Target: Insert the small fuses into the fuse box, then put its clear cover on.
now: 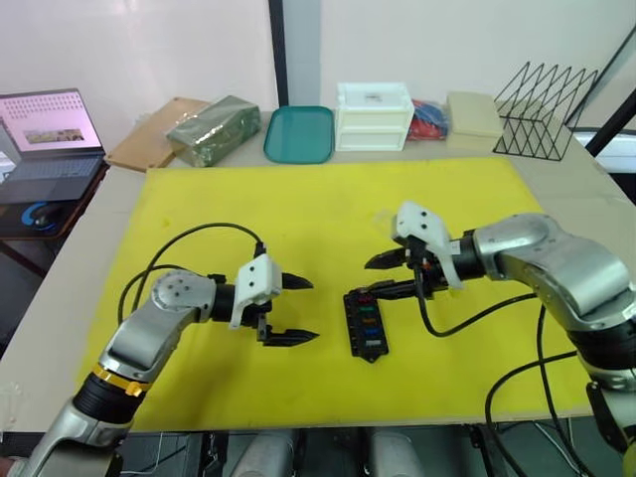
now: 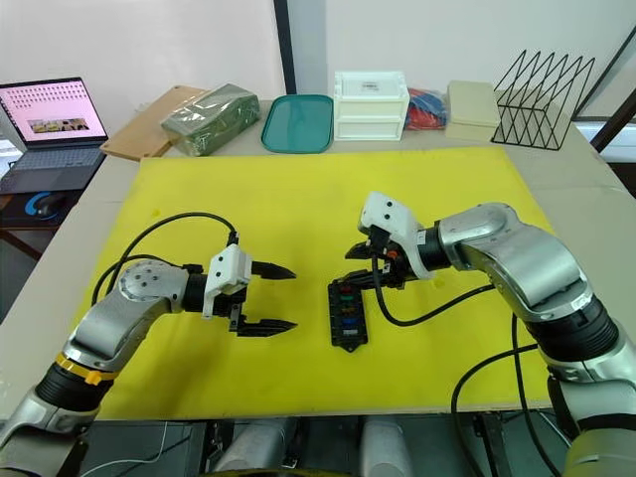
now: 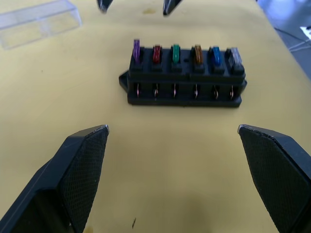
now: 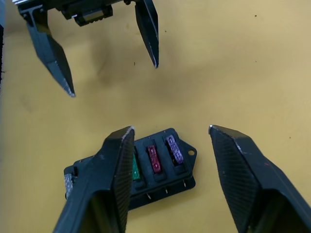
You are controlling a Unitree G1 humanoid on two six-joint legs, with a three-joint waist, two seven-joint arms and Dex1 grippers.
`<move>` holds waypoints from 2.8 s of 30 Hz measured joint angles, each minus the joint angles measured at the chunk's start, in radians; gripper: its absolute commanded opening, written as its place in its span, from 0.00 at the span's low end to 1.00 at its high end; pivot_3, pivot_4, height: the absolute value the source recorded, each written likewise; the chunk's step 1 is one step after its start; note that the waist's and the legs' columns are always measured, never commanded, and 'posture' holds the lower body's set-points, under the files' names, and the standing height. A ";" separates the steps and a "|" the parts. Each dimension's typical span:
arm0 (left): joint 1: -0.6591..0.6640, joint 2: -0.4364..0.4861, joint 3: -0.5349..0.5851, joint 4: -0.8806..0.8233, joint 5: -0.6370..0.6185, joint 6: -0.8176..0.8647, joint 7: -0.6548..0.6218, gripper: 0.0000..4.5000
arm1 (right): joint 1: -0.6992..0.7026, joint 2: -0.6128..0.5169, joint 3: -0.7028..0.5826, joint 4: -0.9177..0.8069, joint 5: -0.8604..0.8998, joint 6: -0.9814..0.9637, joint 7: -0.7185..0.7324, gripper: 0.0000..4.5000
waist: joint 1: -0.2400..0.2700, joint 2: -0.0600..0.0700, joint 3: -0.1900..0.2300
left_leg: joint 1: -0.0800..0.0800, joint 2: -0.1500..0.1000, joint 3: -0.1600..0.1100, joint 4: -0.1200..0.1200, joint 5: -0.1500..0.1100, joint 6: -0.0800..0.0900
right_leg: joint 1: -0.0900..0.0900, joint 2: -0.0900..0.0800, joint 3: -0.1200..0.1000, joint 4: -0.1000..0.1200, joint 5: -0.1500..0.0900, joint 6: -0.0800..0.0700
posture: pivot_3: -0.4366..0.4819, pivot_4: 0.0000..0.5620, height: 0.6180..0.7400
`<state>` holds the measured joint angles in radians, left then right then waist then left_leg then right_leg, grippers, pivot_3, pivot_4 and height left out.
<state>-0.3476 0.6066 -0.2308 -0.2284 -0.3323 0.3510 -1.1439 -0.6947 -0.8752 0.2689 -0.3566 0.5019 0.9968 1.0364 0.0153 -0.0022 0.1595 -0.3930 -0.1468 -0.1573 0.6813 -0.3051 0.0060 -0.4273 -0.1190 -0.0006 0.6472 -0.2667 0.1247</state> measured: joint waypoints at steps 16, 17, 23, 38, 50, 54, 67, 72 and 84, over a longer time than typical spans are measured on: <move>-0.002 -0.012 -0.025 0.024 0.034 -0.045 -0.003 1.00 | 0.013 0.027 0.033 0.042 -0.030 -0.002 -0.004 0.24 | -0.002 0.000 0.000 | 0.000 0.000 0.000 0.000 0.000 0.000 | 0.000 0.000 0.000 0.000 0.000 0.000 | 0.48 0.27 1.00; -0.002 -0.012 -0.025 0.024 0.036 -0.048 -0.003 1.00 | 0.013 0.027 0.036 0.045 -0.032 -0.003 -0.002 0.24 | -0.002 0.000 0.000 | 0.000 0.000 0.000 0.000 0.000 0.000 | 0.000 0.000 0.000 0.000 0.000 0.000 | 0.48 0.27 1.00; -0.002 -0.012 -0.025 0.024 0.040 -0.055 0.001 1.00 | 0.013 0.027 0.048 0.064 -0.059 -0.021 0.012 0.24 | -0.002 0.000 0.000 | 0.000 0.000 0.000 0.000 0.000 0.000 | 0.000 0.000 0.000 0.000 0.000 0.000 | 0.48 0.27 1.00; 0.002 -0.012 -0.024 0.031 0.041 -0.080 0.019 1.00 | 0.003 0.032 0.069 0.087 -0.085 -0.040 0.055 0.00 | -0.002 0.000 0.000 | 0.000 0.000 0.000 0.000 0.000 0.000 | 0.000 0.000 0.000 0.000 0.000 0.000 | 0.48 0.27 1.00; 0.002 -0.013 -0.024 0.042 0.042 -0.096 0.028 1.00 | -0.035 0.004 0.062 0.061 -0.070 -0.042 0.101 0.00 | -0.002 0.000 0.000 | 0.000 0.000 0.000 0.000 0.000 0.000 | -0.001 0.000 0.000 0.000 0.000 0.000 | 0.48 0.27 1.00; 0.002 -0.013 -0.024 0.042 0.042 -0.097 0.032 1.00 | -0.033 0.000 0.071 0.054 -0.088 -0.055 0.103 0.00 | -0.002 0.000 0.000 | 0.000 0.000 0.000 0.000 0.000 0.000 | -0.001 0.000 0.000 0.000 0.000 0.000 | 0.48 0.27 1.00; 0.002 -0.013 -0.024 0.042 0.048 -0.097 0.034 1.00 | -0.014 0.003 0.092 0.071 -0.137 -0.095 0.103 0.00 | -0.002 0.000 0.000 | 0.000 0.000 0.000 0.000 0.000 0.000 | -0.001 0.000 0.000 0.000 0.000 0.000 | 0.48 0.27 1.00; 0.002 -0.013 -0.024 0.042 0.048 -0.097 0.034 1.00 | -0.012 0.006 0.093 0.077 -0.147 -0.111 0.101 0.00 | -0.002 0.000 0.000 | 0.000 0.000 0.000 0.000 0.000 0.000 | -0.001 0.000 0.000 0.000 0.000 0.000 | 0.48 0.27 1.00; 0.002 -0.009 -0.024 0.042 0.048 -0.097 0.033 1.00 | -0.006 0.021 0.095 0.077 -0.162 -0.117 0.100 0.00 | -0.002 0.000 0.000 | 0.000 0.000 0.000 0.000 0.000 0.000 | -0.001 0.000 0.000 0.000 0.000 0.000 | 0.48 0.27 1.00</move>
<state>-0.3456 0.5973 -0.2550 -0.1865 -0.2842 0.2537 -1.1105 -0.7008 -0.8538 0.3638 -0.2792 0.3401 0.8800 1.1366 0.0130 -0.0021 0.1595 -0.3929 -0.1468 -0.1573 0.6812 -0.3051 0.0059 -0.4279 -0.1188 -0.0006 0.6476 -0.2667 0.1247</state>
